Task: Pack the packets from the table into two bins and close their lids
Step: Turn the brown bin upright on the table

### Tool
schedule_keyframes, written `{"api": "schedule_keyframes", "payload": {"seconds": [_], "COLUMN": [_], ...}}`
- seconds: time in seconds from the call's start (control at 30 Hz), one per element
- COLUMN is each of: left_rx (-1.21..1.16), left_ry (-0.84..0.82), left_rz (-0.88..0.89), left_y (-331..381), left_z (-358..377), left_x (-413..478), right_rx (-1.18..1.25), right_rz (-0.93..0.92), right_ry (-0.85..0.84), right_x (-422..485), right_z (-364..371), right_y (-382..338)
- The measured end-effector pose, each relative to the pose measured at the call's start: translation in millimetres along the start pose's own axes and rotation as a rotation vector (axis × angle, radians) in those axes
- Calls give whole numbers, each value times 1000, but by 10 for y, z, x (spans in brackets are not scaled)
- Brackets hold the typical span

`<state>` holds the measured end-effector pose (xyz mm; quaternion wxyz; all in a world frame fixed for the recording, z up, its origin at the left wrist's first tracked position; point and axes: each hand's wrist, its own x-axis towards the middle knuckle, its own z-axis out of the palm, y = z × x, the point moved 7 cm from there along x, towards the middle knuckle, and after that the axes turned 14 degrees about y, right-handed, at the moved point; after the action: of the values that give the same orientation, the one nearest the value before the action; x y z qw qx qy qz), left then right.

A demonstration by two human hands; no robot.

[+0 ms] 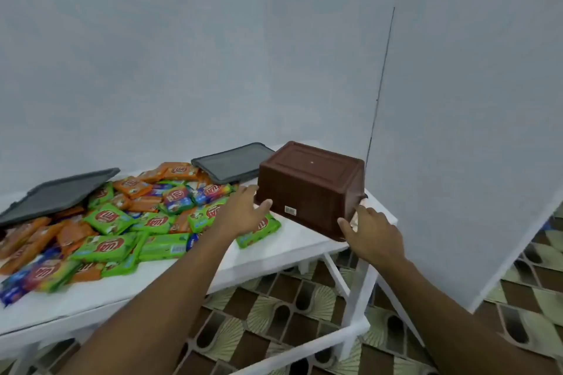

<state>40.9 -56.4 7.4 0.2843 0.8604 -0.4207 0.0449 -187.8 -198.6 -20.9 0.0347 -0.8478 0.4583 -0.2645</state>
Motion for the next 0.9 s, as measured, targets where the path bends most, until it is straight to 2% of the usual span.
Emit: {"api": "schedule_keyframes", "payload": {"seconds": [0.17, 0.3, 0.53, 0.67, 0.77, 0.83, 0.9], "left_rx": [-201, -328, -449, -775, -927, -935, -827], "left_ry": [-2, -20, 160, 331, 434, 476, 515], "left_rz": [-229, -286, -257, -284, -218, -174, -137], "left_y": [-299, -314, -141, -5, 168, 205, 231], "left_z": [354, 640, 591, 241, -37, -130, -165], "left_x": [676, 940, 1201, 1353, 1368, 1345, 1317], "right_rx": [-66, -41, 222, 566, 768, 803, 745], "right_rz": [84, 97, 136, 166, 135, 97, 55], "right_ry": [-54, -30, 118, 206, 252, 284, 327], "right_x": [293, 486, 1073, 1503, 1809, 1957, 2069], "right_z": [358, 485, 486, 103, -175, -268, -301], "right_y": [104, 186, 356, 376, 387, 394, 409]}}
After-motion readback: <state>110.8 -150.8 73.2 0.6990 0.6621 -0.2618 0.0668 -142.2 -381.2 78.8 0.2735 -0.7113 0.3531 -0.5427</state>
